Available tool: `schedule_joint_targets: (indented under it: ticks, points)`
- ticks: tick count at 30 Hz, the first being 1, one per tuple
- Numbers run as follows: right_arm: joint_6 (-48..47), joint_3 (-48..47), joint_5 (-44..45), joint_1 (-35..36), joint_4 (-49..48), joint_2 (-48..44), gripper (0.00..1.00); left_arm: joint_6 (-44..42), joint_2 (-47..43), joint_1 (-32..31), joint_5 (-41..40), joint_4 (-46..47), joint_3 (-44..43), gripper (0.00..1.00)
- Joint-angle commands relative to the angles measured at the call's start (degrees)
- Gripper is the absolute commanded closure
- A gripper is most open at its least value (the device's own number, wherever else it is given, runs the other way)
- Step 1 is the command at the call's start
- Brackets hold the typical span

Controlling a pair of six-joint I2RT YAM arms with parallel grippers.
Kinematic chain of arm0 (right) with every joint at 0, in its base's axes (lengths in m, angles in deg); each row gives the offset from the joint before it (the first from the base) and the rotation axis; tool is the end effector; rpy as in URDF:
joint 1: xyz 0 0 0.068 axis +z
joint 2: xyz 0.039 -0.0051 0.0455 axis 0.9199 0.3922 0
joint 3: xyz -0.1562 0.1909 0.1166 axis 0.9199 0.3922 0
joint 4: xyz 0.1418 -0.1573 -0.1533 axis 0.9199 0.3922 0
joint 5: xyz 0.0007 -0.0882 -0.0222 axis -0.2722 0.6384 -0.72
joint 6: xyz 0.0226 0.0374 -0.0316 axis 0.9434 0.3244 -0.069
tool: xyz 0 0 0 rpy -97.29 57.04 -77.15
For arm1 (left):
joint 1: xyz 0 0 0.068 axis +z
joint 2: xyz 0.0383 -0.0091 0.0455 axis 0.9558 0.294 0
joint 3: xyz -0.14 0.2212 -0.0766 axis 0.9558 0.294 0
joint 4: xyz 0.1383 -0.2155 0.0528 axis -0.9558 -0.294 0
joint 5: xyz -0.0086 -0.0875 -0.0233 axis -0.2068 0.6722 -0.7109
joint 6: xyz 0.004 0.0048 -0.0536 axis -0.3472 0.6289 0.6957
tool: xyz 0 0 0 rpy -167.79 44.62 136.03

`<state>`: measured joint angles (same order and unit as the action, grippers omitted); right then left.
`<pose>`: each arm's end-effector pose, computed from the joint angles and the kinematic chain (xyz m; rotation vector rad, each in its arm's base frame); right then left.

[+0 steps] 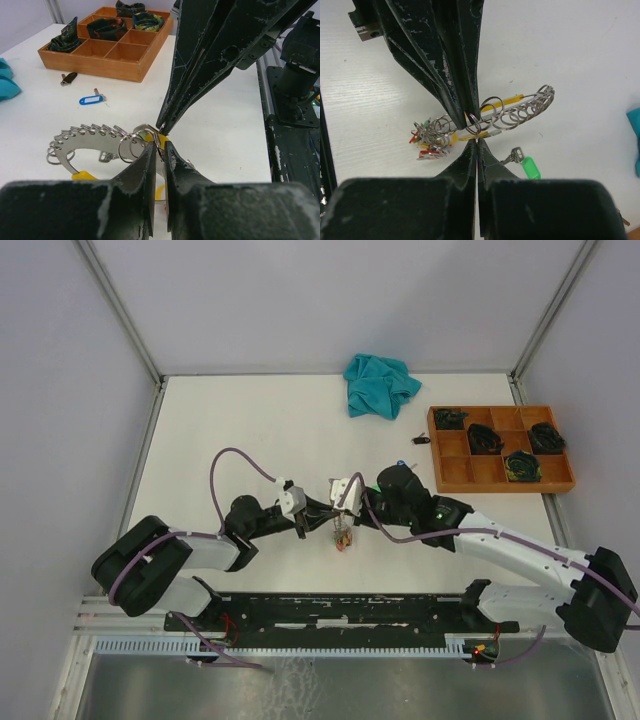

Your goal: Put the keys on the keyring

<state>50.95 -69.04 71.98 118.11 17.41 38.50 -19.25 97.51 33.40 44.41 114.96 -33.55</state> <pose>0.1515 0.2004 0.2662 -1.4253 1.5881 0.4920 0.1680 -0.1656 0.1868 0.9898 1.2176 -1.0208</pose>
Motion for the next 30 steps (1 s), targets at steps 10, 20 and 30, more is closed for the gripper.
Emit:
schedule_joint_targets:
  ticks: [10,20,30]
  points:
    - [-5.7,-9.8,-1.5,-0.1,10.3,5.9,0.99,-2.9,-1.0,0.0,-0.9,-2.5,0.3,0.72]
    - [-7.7,-11.3,-3.8,-0.1,13.3,7.0,0.99,-8.5,-2.1,0.1,1.4,-11.1,-3.2,0.67]
    - [-8.4,-12.1,-4.2,-0.1,14.3,7.6,0.99,-11.5,-0.3,0.3,9.5,-17.5,-7.2,0.68]
